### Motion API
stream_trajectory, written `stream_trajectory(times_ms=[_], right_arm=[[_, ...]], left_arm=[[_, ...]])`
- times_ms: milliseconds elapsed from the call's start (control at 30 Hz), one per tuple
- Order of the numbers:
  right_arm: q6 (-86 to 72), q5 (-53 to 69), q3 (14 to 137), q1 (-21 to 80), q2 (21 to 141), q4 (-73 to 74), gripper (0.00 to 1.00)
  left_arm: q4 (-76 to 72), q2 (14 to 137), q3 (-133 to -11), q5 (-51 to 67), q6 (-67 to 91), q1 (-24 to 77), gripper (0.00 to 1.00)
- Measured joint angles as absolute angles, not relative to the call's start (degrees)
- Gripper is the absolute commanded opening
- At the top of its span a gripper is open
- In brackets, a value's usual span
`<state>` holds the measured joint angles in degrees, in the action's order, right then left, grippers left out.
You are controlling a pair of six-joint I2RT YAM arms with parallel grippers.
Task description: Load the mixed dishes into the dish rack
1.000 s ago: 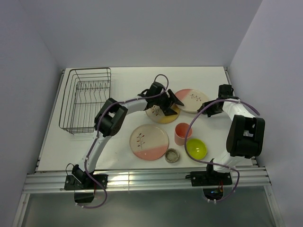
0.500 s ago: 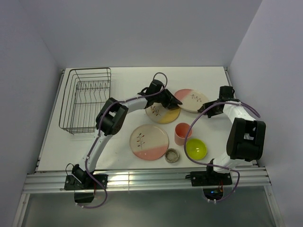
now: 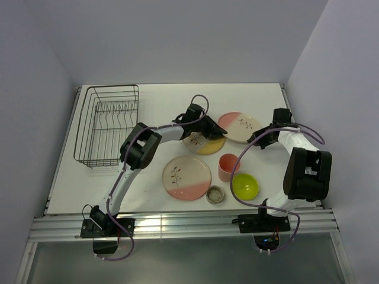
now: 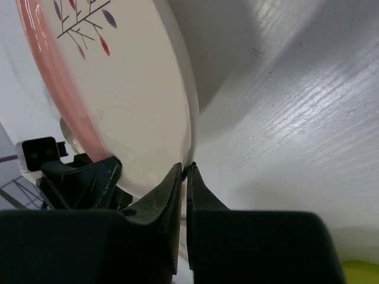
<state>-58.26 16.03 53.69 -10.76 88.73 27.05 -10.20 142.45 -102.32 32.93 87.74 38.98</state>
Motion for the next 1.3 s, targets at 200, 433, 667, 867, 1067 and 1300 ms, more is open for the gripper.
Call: stream_trajectory(times_ms=[200,433,667,867,1067,1300], right_arm=[[-50.52,15.97,56.6,-9.41,87.0,28.05,0.53],[-43.09,14.5,61.84,-6.87,79.72,28.69,0.83],[-40.99,14.24,55.96,-6.28,70.46,26.37,0.85],[-43.99,17.04,42.74,-6.28,69.49,22.02,0.85],[-48.45,19.4,37.89,-6.28,70.06,17.19,0.84],[-54.81,23.16,34.72,-6.28,74.83,5.02,0.83]], left_arm=[[-10.02,140.88,-100.38,31.46,83.96,38.96,0.0],[-8.6,137.91,-98.0,29.04,78.7,38.96,0.0],[-9.63,135.02,-93.78,28.16,78.39,38.89,0.0],[-9.65,132.68,-93.01,28.23,79.05,38.92,0.0],[-12.25,131.24,-91.94,28.95,81.45,39.13,0.0],[-16.8,128.57,-87.64,30.17,84.05,39.79,0.0]])
